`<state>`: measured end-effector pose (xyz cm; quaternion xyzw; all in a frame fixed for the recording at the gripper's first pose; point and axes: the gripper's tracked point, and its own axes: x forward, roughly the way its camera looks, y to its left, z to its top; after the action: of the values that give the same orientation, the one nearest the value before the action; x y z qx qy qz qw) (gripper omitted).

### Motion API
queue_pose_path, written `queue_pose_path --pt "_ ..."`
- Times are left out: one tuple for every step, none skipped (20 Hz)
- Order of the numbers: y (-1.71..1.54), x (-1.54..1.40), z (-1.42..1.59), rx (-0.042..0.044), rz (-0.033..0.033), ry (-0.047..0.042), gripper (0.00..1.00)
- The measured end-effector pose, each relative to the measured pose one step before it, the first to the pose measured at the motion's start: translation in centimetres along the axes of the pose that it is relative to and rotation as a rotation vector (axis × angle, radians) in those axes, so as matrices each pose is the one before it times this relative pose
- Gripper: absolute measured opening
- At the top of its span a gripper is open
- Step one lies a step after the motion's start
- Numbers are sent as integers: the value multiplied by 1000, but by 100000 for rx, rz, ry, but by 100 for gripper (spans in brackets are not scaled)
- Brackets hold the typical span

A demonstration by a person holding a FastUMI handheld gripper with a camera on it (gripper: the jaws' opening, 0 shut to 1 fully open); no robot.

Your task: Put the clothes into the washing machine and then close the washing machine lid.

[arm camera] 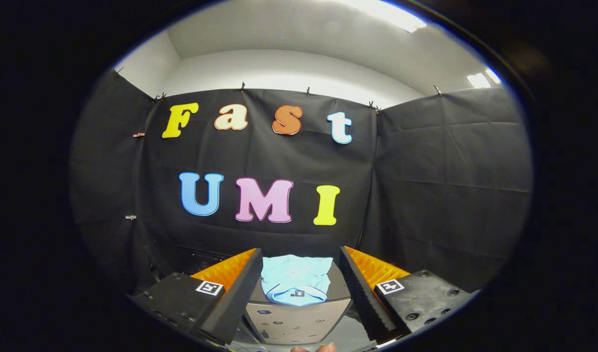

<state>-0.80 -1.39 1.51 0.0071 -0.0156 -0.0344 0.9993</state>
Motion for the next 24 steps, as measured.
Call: queue_pose_path --pt "-397 49 -37 -310 -866 -269 98" --pt "-341 121 -77 -384 -762 275 98" --pt "-79 16 -140 -538 -303 405 98" --pt "-140 -27 -98 -511 -587 239 98" --pt "-88 67 -58 -187 -413 28 98" --pt "30 -74 -25 236 181 147 98" --pt "300 -26 -99 372 585 513 98" --pt "140 -85 -209 389 712 510 98" --pt "-39 -41 -36 195 295 169 98" --pt "-17 15 154 -1 298 -500 98" --pt "-119 147 170 61 -121 -502 98" --pt "-17 301 57 626 248 -209 98" --pt "2 332 29 867 358 544 98" --pt "90 601 -217 969 757 982 97" --pt "68 563 -120 572 1060 1086 97" --pt "-79 956 -280 -122 686 1095 98" --pt "-318 1041 -574 -729 317 1838 97" --pt "-271 1201 -730 -669 448 2620 97" --pt "-90 1327 -891 106 938 3683 97" --pt "-253 1519 -1128 1421 906 4250 97" --pt "89 1752 -826 2291 1559 4032 97" --pt "-17 1932 -975 2506 1659 4370 98" --pt "-308 2201 -1159 1944 1109 4659 98" --pt "-258 2283 -1228 1386 1076 5156 98"
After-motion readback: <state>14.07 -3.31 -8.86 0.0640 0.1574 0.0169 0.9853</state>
